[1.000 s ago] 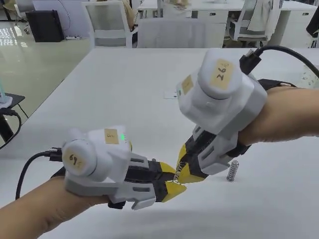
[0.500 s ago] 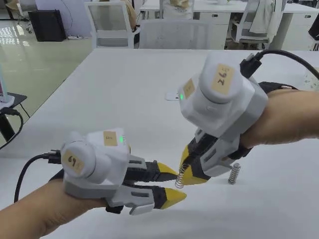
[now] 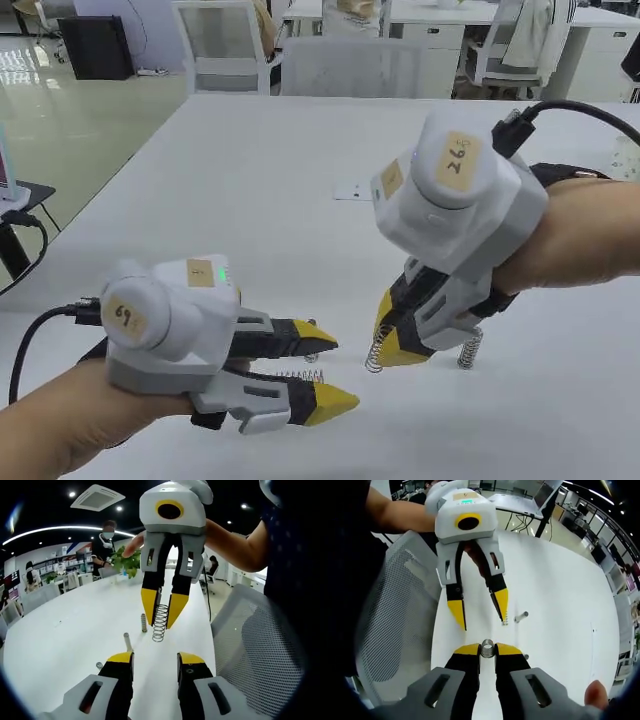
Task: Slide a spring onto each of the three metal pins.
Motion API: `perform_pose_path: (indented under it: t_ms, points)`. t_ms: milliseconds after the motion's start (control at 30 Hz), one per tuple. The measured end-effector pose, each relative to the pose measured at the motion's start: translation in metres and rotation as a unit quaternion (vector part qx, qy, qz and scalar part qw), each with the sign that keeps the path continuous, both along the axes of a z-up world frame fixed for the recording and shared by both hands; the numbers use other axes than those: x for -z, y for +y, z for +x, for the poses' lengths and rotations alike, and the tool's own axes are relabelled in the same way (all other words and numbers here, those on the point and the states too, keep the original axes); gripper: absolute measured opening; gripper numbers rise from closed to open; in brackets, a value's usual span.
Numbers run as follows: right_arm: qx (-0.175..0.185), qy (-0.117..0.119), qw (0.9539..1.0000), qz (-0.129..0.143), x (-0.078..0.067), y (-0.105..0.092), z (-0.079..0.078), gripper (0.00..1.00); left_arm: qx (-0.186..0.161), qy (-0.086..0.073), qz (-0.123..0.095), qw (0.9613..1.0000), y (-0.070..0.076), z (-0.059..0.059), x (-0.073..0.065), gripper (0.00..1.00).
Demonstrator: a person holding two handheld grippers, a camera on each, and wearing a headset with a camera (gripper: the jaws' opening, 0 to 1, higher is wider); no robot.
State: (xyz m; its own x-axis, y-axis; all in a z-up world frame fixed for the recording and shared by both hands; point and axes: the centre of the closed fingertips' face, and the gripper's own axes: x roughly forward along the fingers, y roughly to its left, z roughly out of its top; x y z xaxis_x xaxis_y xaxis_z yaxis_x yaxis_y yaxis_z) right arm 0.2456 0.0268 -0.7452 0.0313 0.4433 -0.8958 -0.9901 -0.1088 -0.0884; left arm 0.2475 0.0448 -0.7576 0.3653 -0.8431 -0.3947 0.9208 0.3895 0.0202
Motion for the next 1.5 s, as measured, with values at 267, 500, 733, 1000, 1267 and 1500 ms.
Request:
perform_pose_path:
  t_ms: [267, 500, 733, 1000, 1267, 1500]
  points:
    - [0.006, -0.002, 1.0, -0.004, 0.003, -0.005, 0.004, 0.08, -0.026, 0.005, 0.002, 0.9997, 0.017, 0.001, 0.007, 0.31]
    - [0.007, -0.003, 1.0, -0.006, 0.004, -0.007, 0.006, 0.08, -0.047, 0.006, -0.002, 0.9989, 0.027, 0.003, 0.007, 0.36]
    - [0.011, -0.004, 0.9999, -0.011, 0.006, -0.013, 0.01, 0.08, -0.068, 0.009, -0.003, 0.9976, 0.037, 0.005, 0.011, 0.4]
    - [0.014, -0.007, 0.9998, -0.013, 0.007, -0.018, 0.014, 0.08, -0.089, 0.013, -0.003, 0.9959, 0.046, 0.006, 0.015, 0.45]
    - [0.016, -0.011, 0.9997, -0.017, 0.008, -0.02, 0.022, 0.08, -0.108, 0.021, 0.0, 0.994, 0.055, 0.004, 0.024, 0.5]
    - [0.022, -0.019, 0.9993, -0.022, 0.007, -0.023, 0.038, 0.08, -0.119, 0.026, 0.001, 0.9925, 0.061, 0.003, 0.029, 0.54]
